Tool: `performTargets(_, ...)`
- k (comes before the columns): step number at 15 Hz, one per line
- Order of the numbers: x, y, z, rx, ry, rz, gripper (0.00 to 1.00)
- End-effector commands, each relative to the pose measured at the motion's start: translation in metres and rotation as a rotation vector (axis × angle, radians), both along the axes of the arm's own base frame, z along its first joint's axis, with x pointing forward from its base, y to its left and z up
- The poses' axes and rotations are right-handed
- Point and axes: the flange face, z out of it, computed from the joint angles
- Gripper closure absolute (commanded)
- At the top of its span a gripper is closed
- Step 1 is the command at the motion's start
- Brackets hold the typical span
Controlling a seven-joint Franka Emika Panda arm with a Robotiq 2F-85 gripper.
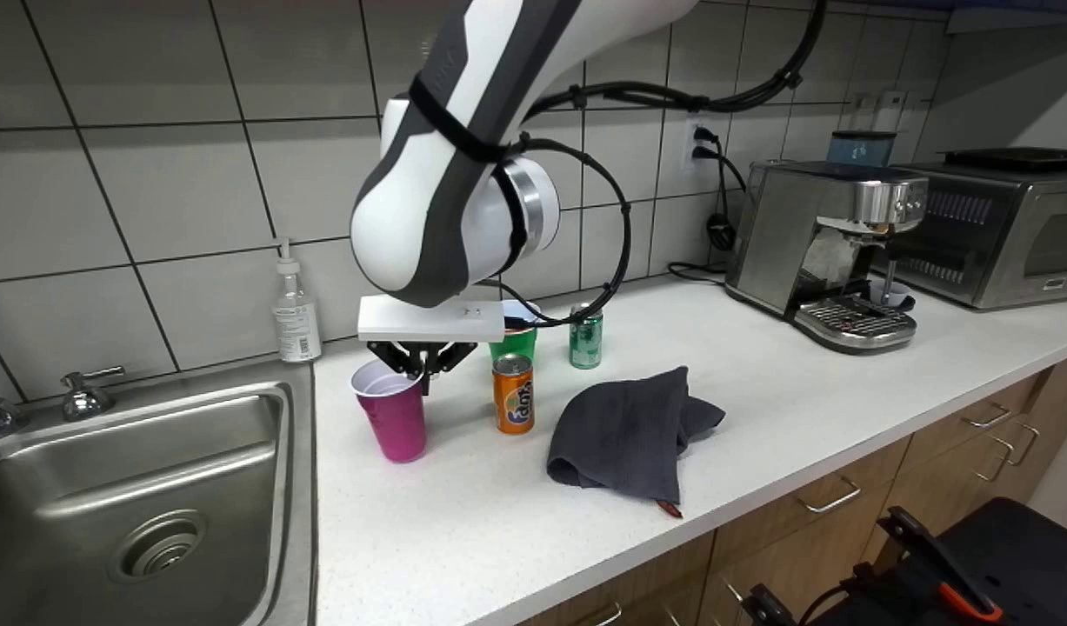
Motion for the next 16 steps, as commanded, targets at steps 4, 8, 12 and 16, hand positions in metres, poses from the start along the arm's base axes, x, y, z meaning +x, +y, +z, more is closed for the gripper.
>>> performTargets(4, 0.0, 0.0, 0.03, 0.024, -0.059, -0.023, 0.99)
performTargets(8, 0.001, -0.003, 0.049, 0.048, -0.118, -0.034, 0.99)
performTargets(12, 0.005, -0.011, 0.063, 0.065, -0.198, -0.067, 0.99)
performTargets(16, 0.011, -0.028, 0.074, 0.057, -0.274, -0.118, 0.99)
